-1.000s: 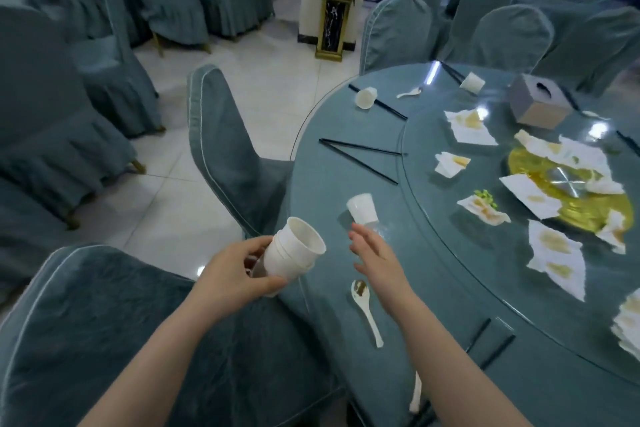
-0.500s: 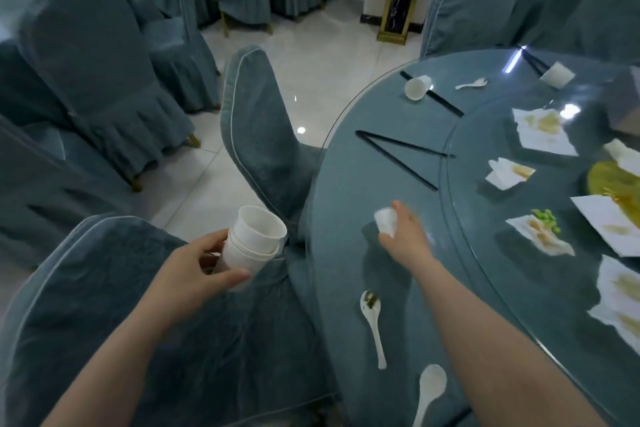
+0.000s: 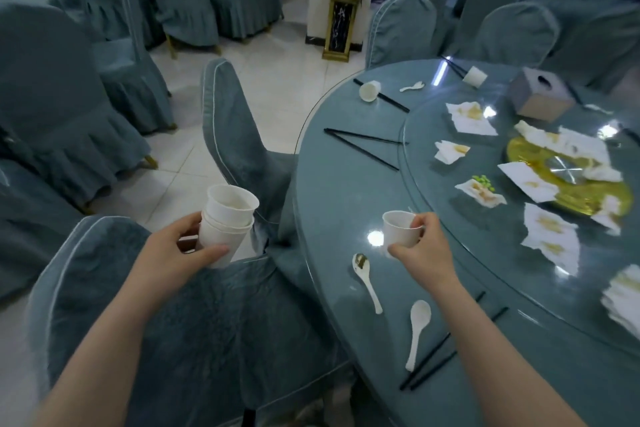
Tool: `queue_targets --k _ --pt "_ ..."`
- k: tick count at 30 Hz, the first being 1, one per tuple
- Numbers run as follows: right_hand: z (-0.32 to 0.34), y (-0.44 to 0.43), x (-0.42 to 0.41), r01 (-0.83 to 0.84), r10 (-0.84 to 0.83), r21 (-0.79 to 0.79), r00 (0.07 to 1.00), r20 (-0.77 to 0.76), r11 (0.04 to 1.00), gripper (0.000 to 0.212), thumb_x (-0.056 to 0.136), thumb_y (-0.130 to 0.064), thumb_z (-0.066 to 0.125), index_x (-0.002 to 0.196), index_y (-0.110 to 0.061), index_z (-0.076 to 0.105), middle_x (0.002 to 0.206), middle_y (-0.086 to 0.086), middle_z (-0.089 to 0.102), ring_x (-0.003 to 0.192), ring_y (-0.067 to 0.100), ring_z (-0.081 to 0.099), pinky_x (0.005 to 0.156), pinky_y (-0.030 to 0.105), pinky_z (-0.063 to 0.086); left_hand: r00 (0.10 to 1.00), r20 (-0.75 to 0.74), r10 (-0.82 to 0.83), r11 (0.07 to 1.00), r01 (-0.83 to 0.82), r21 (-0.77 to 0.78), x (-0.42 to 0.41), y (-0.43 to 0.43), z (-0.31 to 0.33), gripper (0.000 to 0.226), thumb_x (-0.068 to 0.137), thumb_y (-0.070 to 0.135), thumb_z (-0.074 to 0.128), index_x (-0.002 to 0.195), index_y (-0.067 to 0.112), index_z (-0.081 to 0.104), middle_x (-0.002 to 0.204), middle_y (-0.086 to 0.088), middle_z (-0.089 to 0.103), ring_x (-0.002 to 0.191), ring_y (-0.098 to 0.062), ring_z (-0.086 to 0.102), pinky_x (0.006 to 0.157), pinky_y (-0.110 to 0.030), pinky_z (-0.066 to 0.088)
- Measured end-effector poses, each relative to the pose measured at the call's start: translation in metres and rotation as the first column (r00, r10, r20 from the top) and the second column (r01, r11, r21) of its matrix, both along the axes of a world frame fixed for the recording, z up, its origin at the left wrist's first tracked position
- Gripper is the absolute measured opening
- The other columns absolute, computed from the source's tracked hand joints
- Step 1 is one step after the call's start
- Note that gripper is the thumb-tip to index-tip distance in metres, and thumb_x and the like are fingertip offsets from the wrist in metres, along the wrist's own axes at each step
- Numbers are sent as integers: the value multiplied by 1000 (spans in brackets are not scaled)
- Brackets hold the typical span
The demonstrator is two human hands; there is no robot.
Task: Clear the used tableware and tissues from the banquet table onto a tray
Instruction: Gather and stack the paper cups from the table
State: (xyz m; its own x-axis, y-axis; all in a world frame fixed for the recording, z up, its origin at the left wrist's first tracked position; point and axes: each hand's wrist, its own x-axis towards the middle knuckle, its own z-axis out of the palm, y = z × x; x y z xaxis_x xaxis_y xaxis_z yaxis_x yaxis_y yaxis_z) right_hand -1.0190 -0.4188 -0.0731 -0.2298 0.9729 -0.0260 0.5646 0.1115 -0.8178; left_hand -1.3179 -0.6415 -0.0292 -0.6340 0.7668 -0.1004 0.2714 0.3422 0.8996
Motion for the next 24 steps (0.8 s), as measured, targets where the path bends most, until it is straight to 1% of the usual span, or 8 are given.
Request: queue_targets --k 3,6,10,13,16,18,20,24 --pt "18 -54 11 74 -73 53 997 -25 996 49 65 -11 76 97 -28 44 100 -13 49 95 22 53 77 44 51 996 31 -85 996 83 40 -7 -18 0 54 74 14 80 116 37 56 98 16 66 88 -4 63 67 -18 45" --pt "34 -110 14 115 -108 141 993 -54 983 51 66 -14 77 104 -32 49 104 -23 46 101 18 52 82 38 50 985 31 -169 983 166 81 -15 -35 7 54 75 13 79 117 37 57 102 12 67 92 -7 63 68 -22 46" --pt "61 -175 8 167 -154 170 984 -89 971 60 66 -21 76 116 -38 47 115 -16 47 106 12 49 82 26 46 962 -15 -273 953 273 130 -14 -54 25 53 75 16 78 120 35 59 103 15 67 91 -4 63 67 -18 44" --pt "90 -217 5 225 -207 210 973 -103 952 70 57 -25 63 124 -39 46 117 -17 46 105 8 44 78 16 37 933 -50 -357 920 361 156 -2 -62 43 55 72 20 80 122 33 60 102 18 67 89 2 63 67 -15 44" --pt "116 -249 8 292 -268 220 954 -133 931 76 63 -16 67 130 -42 42 122 -15 43 107 7 41 81 20 36 875 -94 -475 858 484 170 16 -70 59 56 71 21 81 120 36 59 100 21 66 89 8 62 66 -10 46" --pt "133 -268 11 328 -297 226 941 -161 917 79 68 -9 69 135 -41 40 125 -13 40 110 6 39 87 23 34 835 -90 -543 815 550 182 27 -75 69 58 70 22 81 123 33 59 106 17 67 96 0 62 79 -18 49" --pt "149 -283 14 350 -315 244 933 -172 904 79 71 -9 69 139 -37 39 125 -11 39 110 6 38 90 24 32 796 -91 -599 773 604 194 36 -78 78 60 70 23 81 125 32 58 111 14 66 101 -5 61 88 -29 50" --pt "177 -311 13 383 -334 266 918 -212 885 74 72 -11 70 134 -41 42 123 -11 38 108 8 38 81 20 35 726 -149 -672 689 686 233 48 -86 95 59 72 26 80 123 40 55 110 17 64 100 -3 60 84 -26 48"
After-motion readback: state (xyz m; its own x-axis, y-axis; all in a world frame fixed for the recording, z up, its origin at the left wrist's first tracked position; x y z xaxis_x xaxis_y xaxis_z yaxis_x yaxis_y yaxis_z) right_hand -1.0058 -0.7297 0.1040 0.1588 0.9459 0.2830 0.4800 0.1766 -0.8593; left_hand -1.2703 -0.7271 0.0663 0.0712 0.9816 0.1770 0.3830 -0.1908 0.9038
